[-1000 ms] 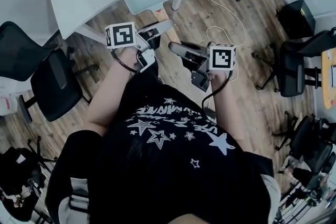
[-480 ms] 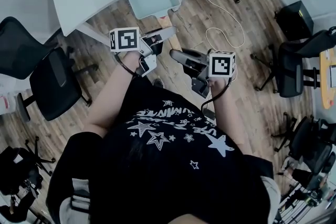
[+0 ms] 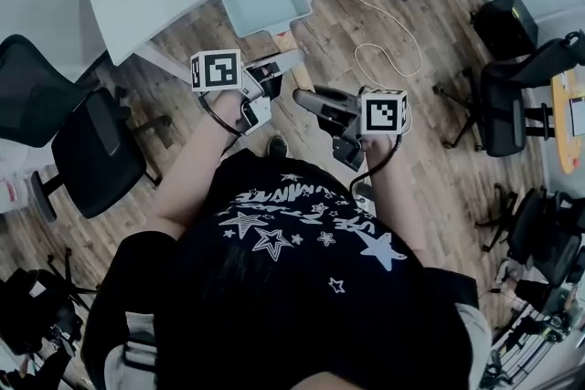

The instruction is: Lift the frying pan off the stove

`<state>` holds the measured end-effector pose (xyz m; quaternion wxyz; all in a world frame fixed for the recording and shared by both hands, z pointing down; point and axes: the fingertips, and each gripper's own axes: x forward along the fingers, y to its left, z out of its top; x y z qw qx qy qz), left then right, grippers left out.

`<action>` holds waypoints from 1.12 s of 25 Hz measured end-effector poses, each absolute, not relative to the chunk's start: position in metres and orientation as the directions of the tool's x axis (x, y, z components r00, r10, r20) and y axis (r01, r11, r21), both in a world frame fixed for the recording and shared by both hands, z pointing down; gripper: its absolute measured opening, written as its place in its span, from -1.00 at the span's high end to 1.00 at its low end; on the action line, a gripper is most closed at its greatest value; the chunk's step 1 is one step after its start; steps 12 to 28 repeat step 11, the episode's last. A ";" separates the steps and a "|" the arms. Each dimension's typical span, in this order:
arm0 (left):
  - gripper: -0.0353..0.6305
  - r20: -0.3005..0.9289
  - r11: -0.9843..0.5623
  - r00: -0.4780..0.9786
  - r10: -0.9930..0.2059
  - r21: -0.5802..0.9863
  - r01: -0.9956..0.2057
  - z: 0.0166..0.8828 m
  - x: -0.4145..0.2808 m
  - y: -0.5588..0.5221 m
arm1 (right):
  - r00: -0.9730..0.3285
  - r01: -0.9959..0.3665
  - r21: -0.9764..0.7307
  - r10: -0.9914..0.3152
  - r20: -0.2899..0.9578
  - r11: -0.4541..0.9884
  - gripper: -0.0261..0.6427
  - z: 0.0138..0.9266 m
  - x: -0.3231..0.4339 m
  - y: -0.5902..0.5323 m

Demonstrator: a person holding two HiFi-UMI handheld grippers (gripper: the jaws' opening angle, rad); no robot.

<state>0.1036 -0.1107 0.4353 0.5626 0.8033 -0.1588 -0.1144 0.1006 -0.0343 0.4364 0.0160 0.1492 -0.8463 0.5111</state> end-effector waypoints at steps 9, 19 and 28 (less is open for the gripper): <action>0.38 -0.037 -0.321 0.936 -0.349 0.943 -0.083 0.434 0.052 -0.052 | -0.934 -0.328 -0.839 -0.282 0.219 0.435 0.53 0.437 0.049 0.024; 0.38 -0.039 -0.327 0.938 -0.344 0.942 -0.081 0.436 0.037 -0.035 | -0.930 -0.340 -0.833 -0.287 0.229 0.437 0.53 0.441 0.034 0.041; 0.38 -0.039 -0.327 0.938 -0.344 0.942 -0.081 0.436 0.037 -0.035 | -0.930 -0.340 -0.833 -0.287 0.229 0.437 0.53 0.441 0.034 0.041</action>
